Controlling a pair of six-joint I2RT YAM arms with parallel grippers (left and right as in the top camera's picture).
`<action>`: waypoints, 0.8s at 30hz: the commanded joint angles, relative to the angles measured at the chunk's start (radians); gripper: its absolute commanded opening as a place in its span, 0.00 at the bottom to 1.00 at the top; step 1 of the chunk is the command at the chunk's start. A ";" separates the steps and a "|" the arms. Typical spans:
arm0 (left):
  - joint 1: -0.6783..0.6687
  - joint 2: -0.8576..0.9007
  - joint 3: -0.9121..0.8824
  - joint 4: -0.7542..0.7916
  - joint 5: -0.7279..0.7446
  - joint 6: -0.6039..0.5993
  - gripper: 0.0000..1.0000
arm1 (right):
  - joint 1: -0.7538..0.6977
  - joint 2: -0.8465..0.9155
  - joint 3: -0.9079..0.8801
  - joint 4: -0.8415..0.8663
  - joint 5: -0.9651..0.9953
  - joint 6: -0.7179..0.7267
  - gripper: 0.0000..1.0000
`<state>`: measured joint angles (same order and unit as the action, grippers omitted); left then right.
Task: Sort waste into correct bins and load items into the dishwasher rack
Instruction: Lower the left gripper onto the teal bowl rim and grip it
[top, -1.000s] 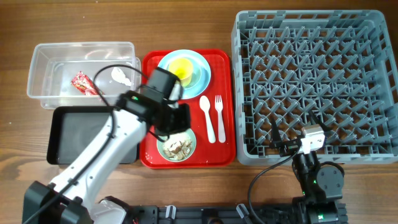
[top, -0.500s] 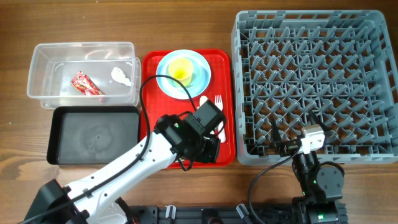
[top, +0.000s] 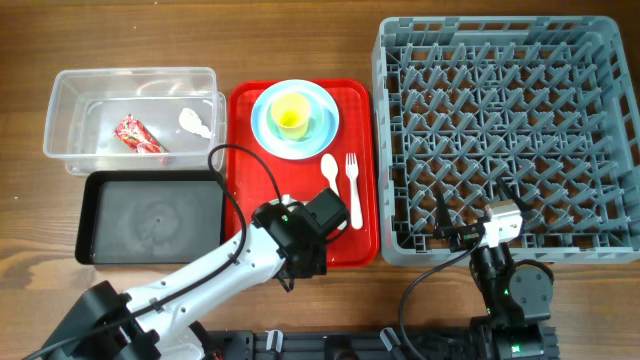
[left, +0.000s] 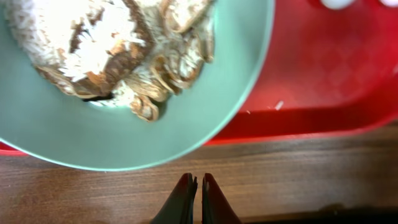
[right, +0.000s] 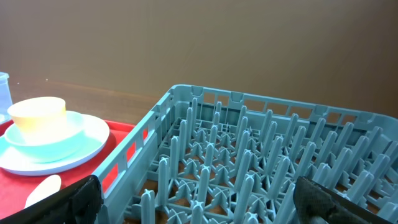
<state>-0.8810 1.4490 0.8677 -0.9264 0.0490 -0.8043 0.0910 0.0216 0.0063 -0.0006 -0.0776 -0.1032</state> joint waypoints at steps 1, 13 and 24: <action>-0.003 0.006 -0.039 0.024 -0.055 -0.058 0.07 | 0.004 -0.001 -0.001 0.002 0.010 -0.002 1.00; -0.003 0.006 -0.056 0.027 -0.217 -0.095 0.08 | 0.004 -0.001 -0.001 0.002 0.010 -0.002 1.00; -0.003 0.006 -0.058 0.057 -0.303 -0.101 0.16 | 0.004 -0.001 -0.001 0.002 0.010 -0.002 1.00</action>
<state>-0.8818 1.4490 0.8196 -0.8772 -0.2016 -0.8894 0.0910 0.0216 0.0063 -0.0006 -0.0776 -0.1032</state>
